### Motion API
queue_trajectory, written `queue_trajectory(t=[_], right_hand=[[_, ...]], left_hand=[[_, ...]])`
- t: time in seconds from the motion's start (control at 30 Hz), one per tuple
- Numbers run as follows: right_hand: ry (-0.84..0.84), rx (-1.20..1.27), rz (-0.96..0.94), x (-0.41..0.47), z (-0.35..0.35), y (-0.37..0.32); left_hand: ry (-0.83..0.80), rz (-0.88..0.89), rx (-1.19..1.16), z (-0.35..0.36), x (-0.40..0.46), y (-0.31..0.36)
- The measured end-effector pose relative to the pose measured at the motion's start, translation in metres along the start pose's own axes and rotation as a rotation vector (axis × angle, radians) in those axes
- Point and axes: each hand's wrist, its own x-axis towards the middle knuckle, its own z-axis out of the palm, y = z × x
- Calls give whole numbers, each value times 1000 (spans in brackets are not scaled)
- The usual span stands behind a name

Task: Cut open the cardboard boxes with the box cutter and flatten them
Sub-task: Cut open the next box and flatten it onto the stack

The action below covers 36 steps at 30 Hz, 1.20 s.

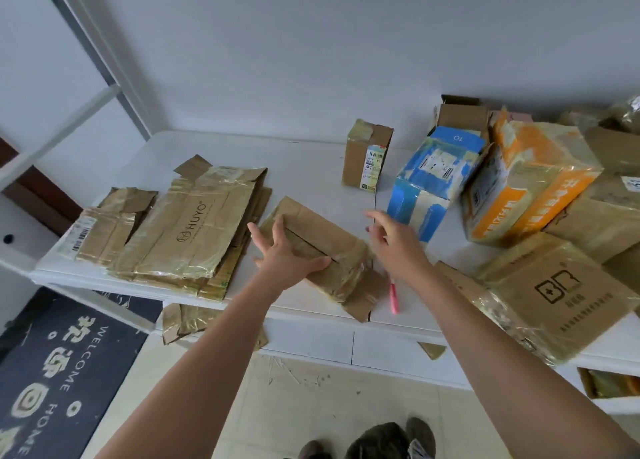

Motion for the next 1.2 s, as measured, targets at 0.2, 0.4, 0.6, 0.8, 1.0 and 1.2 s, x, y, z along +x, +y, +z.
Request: queue_trajectory(t=[0.2, 0.4, 0.6, 0.8, 1.0, 1.2], right_hand=[[-302, 69, -107, -16, 21, -47], [-295, 47, -58, -27, 36, -50], [-219, -110, -78, -18, 41, -61], [-136, -331, -71, -14, 53, -73], [-122, -373, -47, -7, 58, -79], [-232, -93, 80, 5, 38, -71]], left_hand=[[81, 10, -142, -18, -7, -4], [-22, -151, -451, -35, -11, -18], [-8, -156, -506, -30, -11, -21], [92, -131, -380, -24, -10, -20], [96, -107, -354, -25, -8, -23], [82, -102, -336, -25, -6, -23]])
